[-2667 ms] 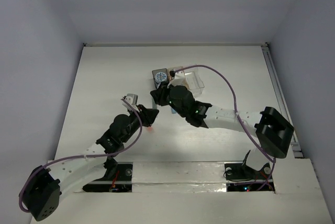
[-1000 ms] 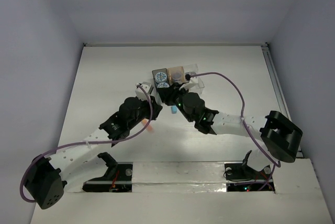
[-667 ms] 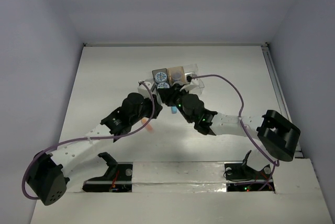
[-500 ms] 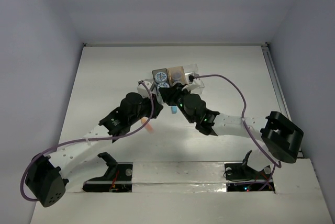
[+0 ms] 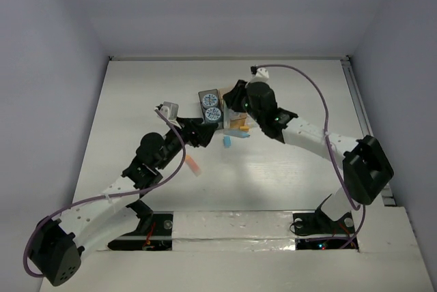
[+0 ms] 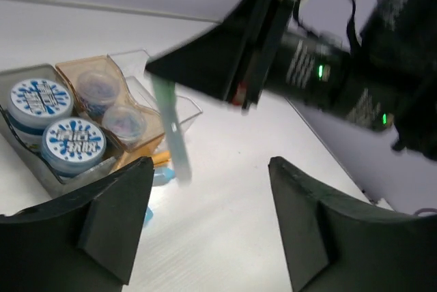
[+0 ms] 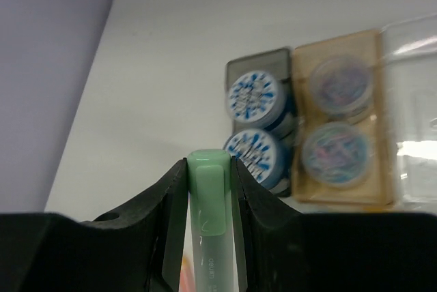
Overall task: Sort the stationery into containers
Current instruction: Place the pen in the storage box.
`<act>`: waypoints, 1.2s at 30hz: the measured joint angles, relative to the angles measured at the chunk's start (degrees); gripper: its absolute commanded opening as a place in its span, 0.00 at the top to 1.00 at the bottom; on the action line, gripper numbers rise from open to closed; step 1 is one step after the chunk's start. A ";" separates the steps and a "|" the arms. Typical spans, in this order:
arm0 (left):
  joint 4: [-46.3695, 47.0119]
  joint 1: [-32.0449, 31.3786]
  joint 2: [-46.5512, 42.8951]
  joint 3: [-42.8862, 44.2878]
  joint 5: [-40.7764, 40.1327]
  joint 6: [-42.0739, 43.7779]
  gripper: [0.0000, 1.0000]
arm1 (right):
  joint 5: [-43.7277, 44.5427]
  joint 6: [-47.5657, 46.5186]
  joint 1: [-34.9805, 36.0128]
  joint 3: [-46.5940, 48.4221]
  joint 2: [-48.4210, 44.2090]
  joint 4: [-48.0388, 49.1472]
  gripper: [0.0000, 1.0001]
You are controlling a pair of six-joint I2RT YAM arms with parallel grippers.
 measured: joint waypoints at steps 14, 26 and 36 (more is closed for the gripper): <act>-0.42 0.00 -7.78 -8.87 -2.47 -0.28 0.21 | -3.96 -16.83 -17.11 9.60 6.08 -9.86 1.00; -2.97 0.00 -9.90 -12.83 -7.13 1.40 0.21 | -6.23 -26.69 -18.18 22.21 21.18 -15.45 0.98; -2.97 0.00 -8.44 -12.83 -8.92 1.73 0.22 | -7.67 -24.68 -18.18 21.84 21.75 -16.87 0.14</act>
